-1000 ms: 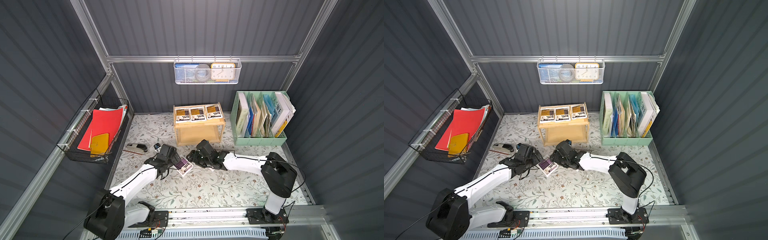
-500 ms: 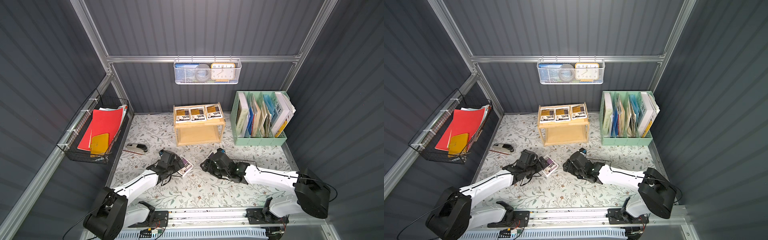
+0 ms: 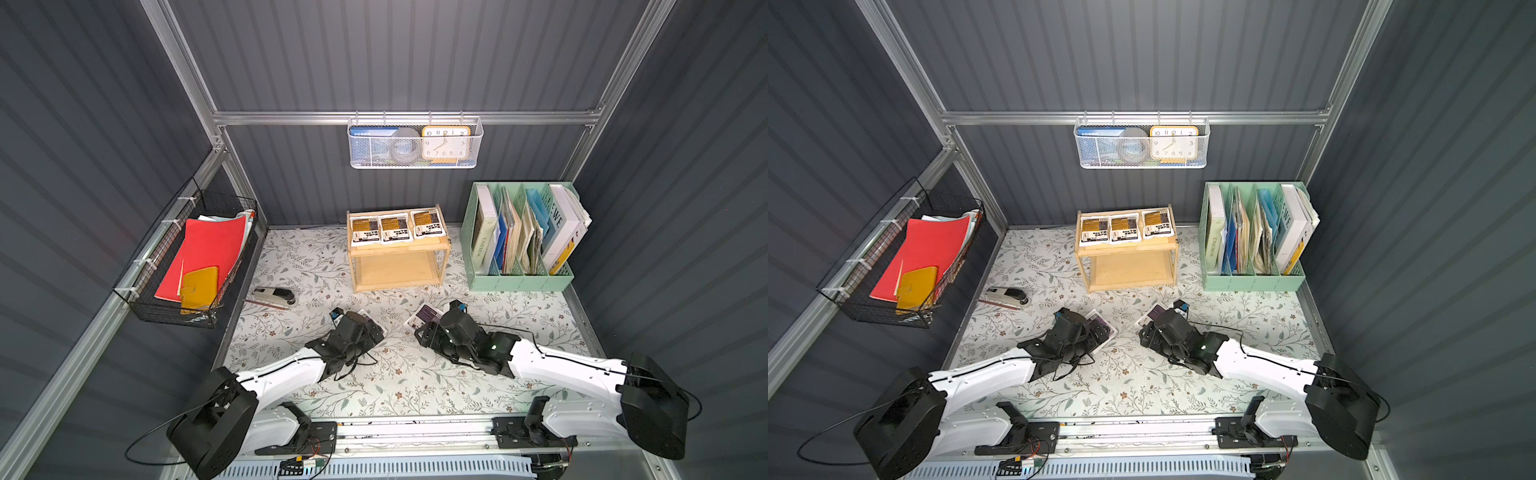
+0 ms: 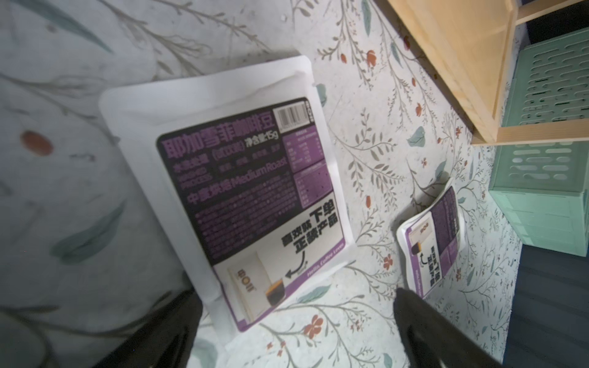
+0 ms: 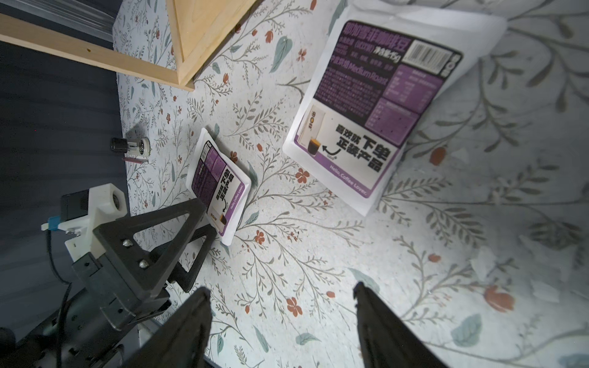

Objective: Place the bagged coffee beans on the shelf by color
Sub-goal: Pick up the bagged coffee beans at the center of the board.

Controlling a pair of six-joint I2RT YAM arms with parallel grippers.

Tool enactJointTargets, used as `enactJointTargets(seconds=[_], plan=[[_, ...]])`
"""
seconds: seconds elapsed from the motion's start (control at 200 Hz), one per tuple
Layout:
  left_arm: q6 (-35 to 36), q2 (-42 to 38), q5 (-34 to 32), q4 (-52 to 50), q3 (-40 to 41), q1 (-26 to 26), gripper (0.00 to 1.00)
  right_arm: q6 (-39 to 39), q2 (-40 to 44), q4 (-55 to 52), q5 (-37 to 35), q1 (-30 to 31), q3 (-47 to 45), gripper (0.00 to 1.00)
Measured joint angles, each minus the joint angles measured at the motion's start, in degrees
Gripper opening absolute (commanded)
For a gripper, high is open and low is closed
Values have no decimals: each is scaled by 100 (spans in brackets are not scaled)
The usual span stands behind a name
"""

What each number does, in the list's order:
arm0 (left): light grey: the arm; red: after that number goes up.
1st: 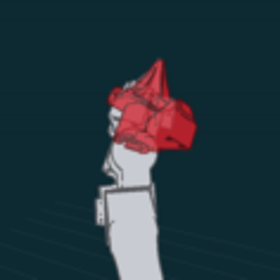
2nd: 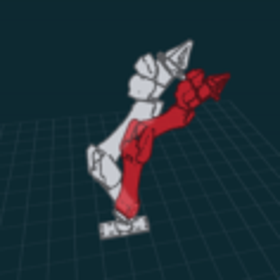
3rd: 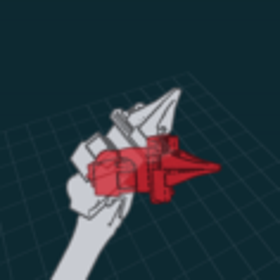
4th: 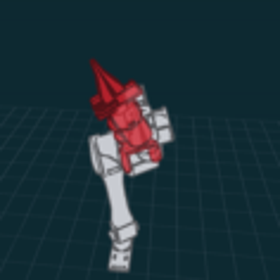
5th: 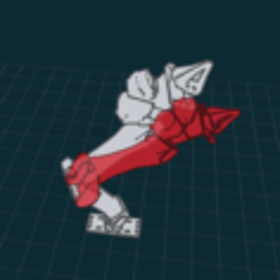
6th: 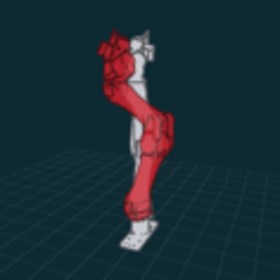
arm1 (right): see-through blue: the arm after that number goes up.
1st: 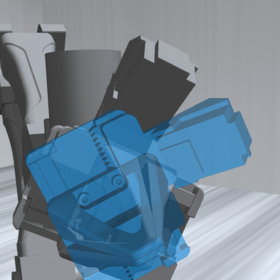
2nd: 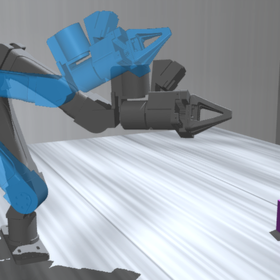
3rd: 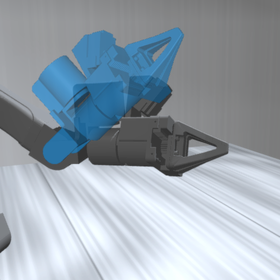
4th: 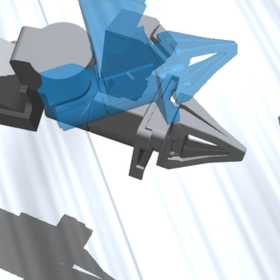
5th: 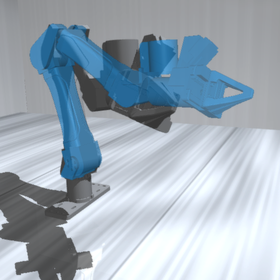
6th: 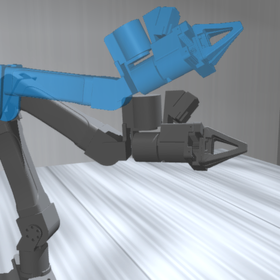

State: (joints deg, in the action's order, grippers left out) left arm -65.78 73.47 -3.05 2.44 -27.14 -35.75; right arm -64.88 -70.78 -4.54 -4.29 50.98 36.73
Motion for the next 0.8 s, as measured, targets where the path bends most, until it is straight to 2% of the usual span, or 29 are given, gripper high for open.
enactJointTargets(seconds=[0.14,0.285,0.52,0.615,0.8], plan=[[-17,562,7,297,-363,-214,100,-9,186,-26,-57,-55,-52,74],[31,955,-15,151,-916,-378,100,-31,328,-20,-114,-83,-85,74],[402,734,-782,-1244,-2009,-306,100,-59,-13,120,35,-90,-28,74],[673,573,-962,-1663,-2127,35,100,-59,-479,221,223,-90,131,74],[1233,481,-1169,-2315,-2087,1080,100,-164,-1333,750,494,-90,503,74]])
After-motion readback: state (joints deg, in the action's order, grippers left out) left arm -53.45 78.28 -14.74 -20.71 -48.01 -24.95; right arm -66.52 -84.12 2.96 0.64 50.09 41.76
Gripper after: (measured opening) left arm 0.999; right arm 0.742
